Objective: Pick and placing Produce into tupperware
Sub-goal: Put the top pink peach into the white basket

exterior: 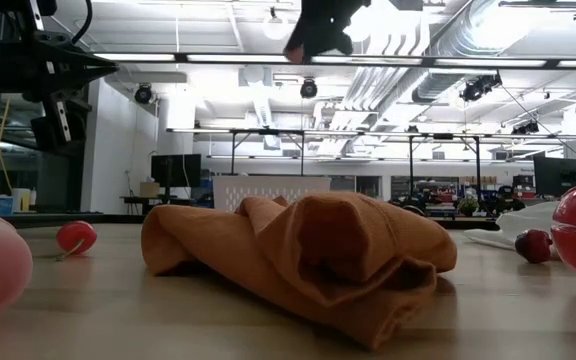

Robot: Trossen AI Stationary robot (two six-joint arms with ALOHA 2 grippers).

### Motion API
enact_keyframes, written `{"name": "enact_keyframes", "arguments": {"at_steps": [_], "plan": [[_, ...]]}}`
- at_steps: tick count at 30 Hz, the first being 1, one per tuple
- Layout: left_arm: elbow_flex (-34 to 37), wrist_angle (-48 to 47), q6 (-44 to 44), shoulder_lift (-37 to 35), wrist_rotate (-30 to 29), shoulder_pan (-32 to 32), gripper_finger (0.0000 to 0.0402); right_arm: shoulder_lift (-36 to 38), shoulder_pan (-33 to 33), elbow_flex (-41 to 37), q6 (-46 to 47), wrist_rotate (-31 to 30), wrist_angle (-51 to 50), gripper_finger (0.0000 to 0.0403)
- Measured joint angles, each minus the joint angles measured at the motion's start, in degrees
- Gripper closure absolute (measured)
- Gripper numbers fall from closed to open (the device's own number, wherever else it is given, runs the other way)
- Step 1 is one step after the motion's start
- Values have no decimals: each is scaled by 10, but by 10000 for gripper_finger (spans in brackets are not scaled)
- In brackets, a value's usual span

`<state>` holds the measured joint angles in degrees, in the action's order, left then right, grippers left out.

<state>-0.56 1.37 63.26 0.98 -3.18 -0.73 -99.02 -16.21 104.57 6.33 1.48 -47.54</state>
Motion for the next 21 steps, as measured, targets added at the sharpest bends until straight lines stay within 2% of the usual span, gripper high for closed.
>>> {"name": "enact_keyframes", "arguments": {"at_steps": [8, 13, 16, 21], "plan": [[0, 0, -3, 0, 0, 0, 401, 0, -11, 52, -4, 0, -11, 269], [0, 0, -5, 0, 0, 0, 401, 0, -19, 52, -35, -59, -16, 269], [0, 0, -5, 0, 0, 0, 401, 0, -38, 52, -42, -77, -23, 269], [0, 0, -5, 0, 0, 0, 401, 0, -87, 52, -48, -70, -53, 269]]}}
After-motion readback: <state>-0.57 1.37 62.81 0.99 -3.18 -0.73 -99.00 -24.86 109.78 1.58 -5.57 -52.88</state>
